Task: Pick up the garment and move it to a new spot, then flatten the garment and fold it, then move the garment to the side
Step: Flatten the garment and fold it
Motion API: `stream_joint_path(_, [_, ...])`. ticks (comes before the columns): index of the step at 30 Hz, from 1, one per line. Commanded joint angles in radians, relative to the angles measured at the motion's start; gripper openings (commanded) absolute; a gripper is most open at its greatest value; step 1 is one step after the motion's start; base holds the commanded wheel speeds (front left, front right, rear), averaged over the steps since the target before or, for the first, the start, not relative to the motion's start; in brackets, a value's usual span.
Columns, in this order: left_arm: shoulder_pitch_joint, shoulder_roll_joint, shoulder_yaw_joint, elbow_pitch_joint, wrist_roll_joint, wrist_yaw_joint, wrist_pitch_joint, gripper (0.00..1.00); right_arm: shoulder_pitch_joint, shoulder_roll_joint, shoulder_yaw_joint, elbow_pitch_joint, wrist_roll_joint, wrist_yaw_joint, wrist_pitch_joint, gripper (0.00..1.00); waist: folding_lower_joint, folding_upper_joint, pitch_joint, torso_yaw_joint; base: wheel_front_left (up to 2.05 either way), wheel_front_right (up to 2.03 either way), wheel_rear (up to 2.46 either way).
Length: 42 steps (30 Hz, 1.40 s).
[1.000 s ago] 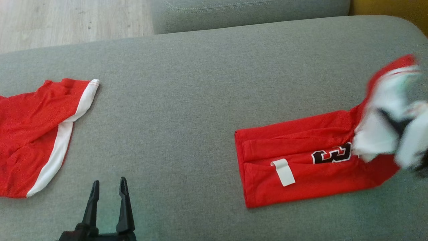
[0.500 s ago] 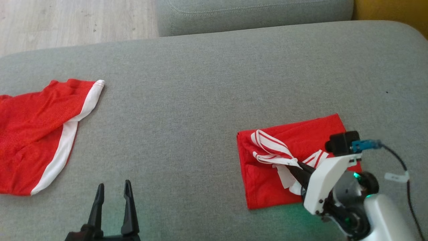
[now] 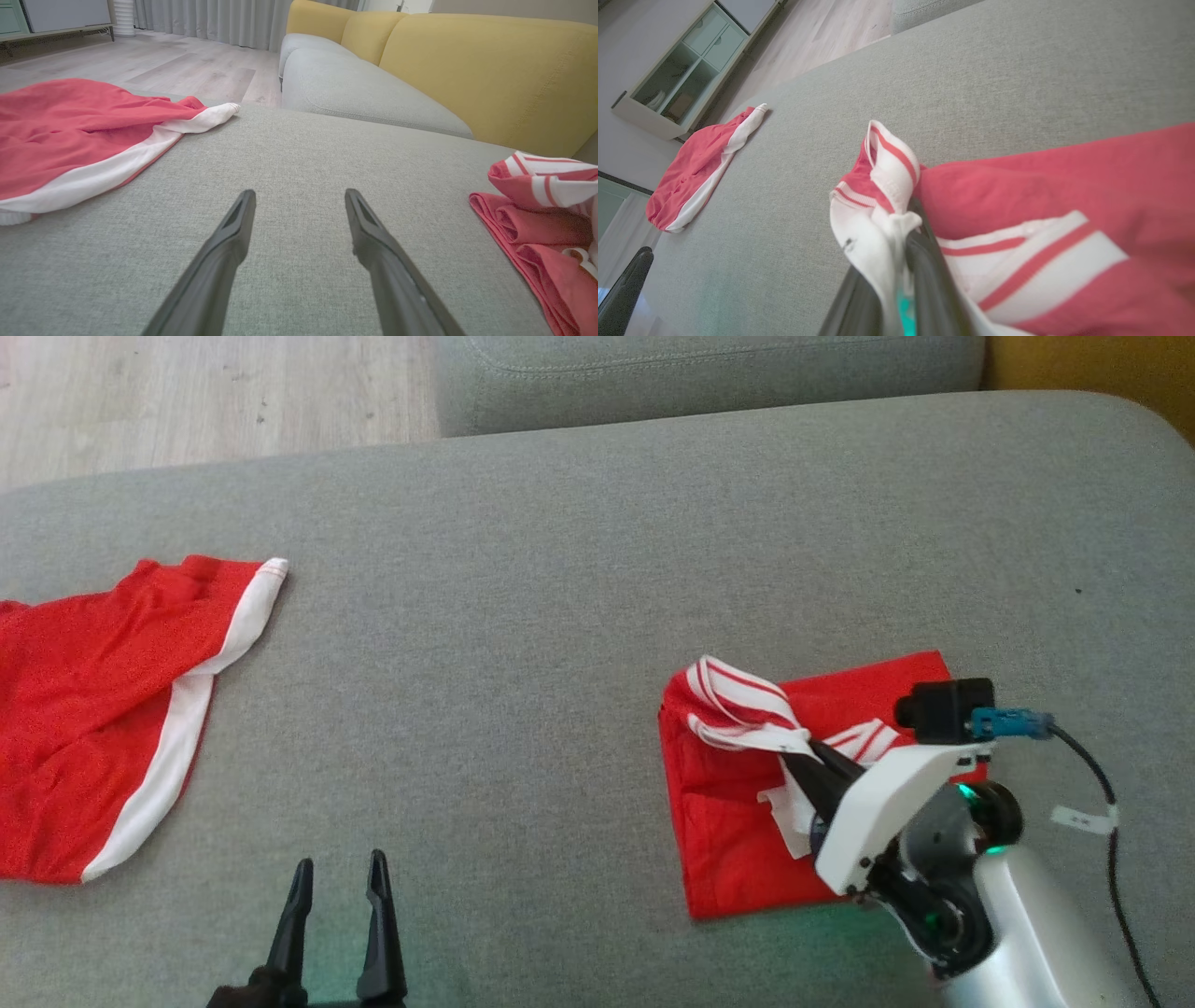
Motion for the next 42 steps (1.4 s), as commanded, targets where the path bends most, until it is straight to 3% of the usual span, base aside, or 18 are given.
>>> stream_joint_path(1, [-0.015,-0.005,0.022,-0.022,0.003,0.003,-0.008,1.0,-0.057,0.011,0.045,-0.025,0.017,0.008,-0.024,0.0,0.0,0.0,0.004,-0.001,0.0,0.0,0.0])
stream_joint_path(10, [-0.024,-0.005,0.016,-0.019,0.003,0.004,-0.008,1.0,-0.071,0.012,0.112,0.033,0.024,0.008,-0.067,0.0,0.0,0.0,0.017,-0.001,0.0,0.0,0.0])
stream_joint_path(11, [-0.025,-0.005,0.017,-0.019,0.002,0.005,-0.008,1.0,-0.071,0.012,0.117,0.036,0.022,0.008,-0.068,0.23,0.0,0.0,0.019,-0.001,0.0,0.0,0.0])
stream_joint_path(12, [-0.025,-0.005,0.017,-0.019,0.002,0.005,-0.008,1.0,-0.071,0.012,0.117,0.036,0.022,0.008,-0.068,0.23,0.0,0.0,0.019,-0.001,0.0,0.0,0.0])
stream_joint_path(13, [-0.025,-0.005,0.018,-0.019,0.002,0.004,-0.008,1.0,-0.07,0.012,0.124,0.035,0.021,0.008,-0.071,0.79,0.0,0.0,0.021,-0.002,0.0,0.0,0.0])
stream_joint_path(14, [-0.026,-0.005,0.019,-0.019,0.003,0.004,-0.008,1.0,-0.069,0.012,0.13,0.031,0.027,0.008,-0.073,1.0,0.0,0.0,0.024,-0.002,0.0,0.0,0.0])
stream_joint_path(18, [-0.027,-0.005,0.025,-0.019,0.004,0.004,-0.008,1.0,-0.055,0.012,0.164,-0.045,0.064,0.008,-0.087,1.0,0.0,0.0,0.031,-0.004,0.0,0.0,0.0])
stream_joint_path(23, [-0.024,-0.005,0.043,-0.023,0.006,0.002,-0.008,1.0,-0.009,0.012,0.147,-0.233,0.062,0.008,-0.116,1.0,0.0,0.0,0.036,-0.014,0.0,0.0,0.0])
stream_joint_path(29, [-0.022,-0.005,0.059,-0.029,0.007,0.002,-0.008,1.0,0.045,-0.058,0.004,-0.36,-0.079,0.008,-0.166,1.0,0.0,0.0,0.026,-0.032,0.0,0.0,0.0])
stream_joint_path(34, [-0.011,-0.005,0.072,-0.041,0.012,0.0,-0.008,1.0,0.092,-0.16,-0.084,-0.299,-0.255,0.008,-0.292,1.0,0.0,0.0,0.006,-0.038,0.0,0.0,0.0])
stream_joint_path(38, [0.0,-0.005,0.086,-0.051,0.015,0.001,-0.008,1.0,0.13,-0.168,-0.101,-0.195,-0.335,0.008,-0.417,1.0,0.0,0.0,-0.008,-0.033,0.0,0.0,0.0])
stream_joint_path(42, [0.005,-0.005,0.093,-0.056,0.013,0.002,-0.008,1.0,0.134,-0.124,-0.07,-0.083,-0.383,0.008,-0.514,1.0,0.0,0.0,-0.015,-0.025,0.0,0.0,0.0])
